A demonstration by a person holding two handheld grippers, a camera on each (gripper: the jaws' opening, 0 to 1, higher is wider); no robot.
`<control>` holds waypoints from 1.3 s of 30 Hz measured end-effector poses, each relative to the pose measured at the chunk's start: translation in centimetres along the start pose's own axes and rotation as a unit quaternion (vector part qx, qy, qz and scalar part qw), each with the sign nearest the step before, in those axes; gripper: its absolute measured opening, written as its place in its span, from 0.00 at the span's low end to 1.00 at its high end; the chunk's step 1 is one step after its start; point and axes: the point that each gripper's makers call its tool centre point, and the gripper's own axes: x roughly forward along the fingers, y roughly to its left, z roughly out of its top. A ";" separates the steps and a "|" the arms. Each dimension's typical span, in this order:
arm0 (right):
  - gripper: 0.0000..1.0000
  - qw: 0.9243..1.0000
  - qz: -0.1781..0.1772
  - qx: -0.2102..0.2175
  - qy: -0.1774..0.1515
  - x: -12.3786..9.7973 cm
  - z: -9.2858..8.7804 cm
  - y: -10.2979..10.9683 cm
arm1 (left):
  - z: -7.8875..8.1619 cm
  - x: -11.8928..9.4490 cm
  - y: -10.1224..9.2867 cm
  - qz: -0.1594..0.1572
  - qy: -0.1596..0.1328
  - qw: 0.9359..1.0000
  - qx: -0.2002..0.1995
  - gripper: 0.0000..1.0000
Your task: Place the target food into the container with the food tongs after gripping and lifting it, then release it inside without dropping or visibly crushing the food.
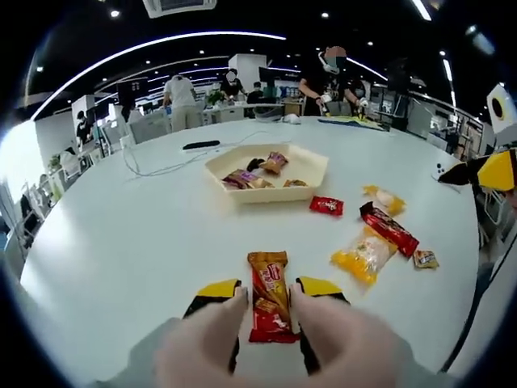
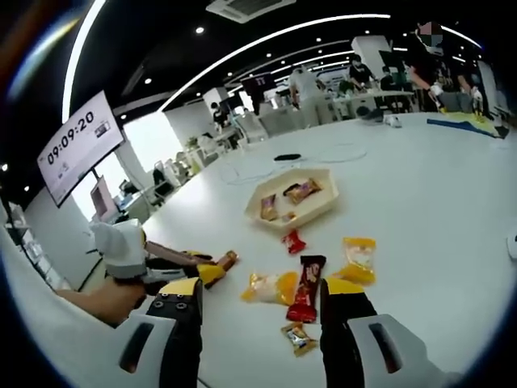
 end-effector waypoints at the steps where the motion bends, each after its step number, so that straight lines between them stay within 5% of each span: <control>1: 0.58 1.000 0.001 -0.001 0.002 0.1 -0.1 0.1 | 0.1 0.1 0.2 -0.001 0.003 1.000 -0.015 0.25; 12: 0.57 1.000 0.012 -0.006 0.017 1.1 -0.4 0.8 | 0.3 0.2 0.6 -0.025 0.012 0.998 -0.052 0.18; 13: 0.57 1.000 0.012 -0.006 0.018 1.1 -0.4 0.8 | 0.2 0.3 0.9 -0.034 0.013 0.995 -0.096 0.18; 26: 0.56 1.000 0.011 -0.002 0.023 1.4 -0.3 0.6 | 2.1 -0.7 2.5 -0.020 -0.020 0.997 -0.070 0.18; 30: 0.56 0.999 0.017 -0.005 0.027 1.7 -0.4 1.0 | 3.0 -1.4 3.2 -0.001 -0.031 0.999 -0.029 0.18; 39: 0.56 1.000 0.020 -0.004 0.022 1.7 -0.2 1.0 | 5.1 -2.0 3.3 -0.019 -0.045 0.997 -0.058 0.18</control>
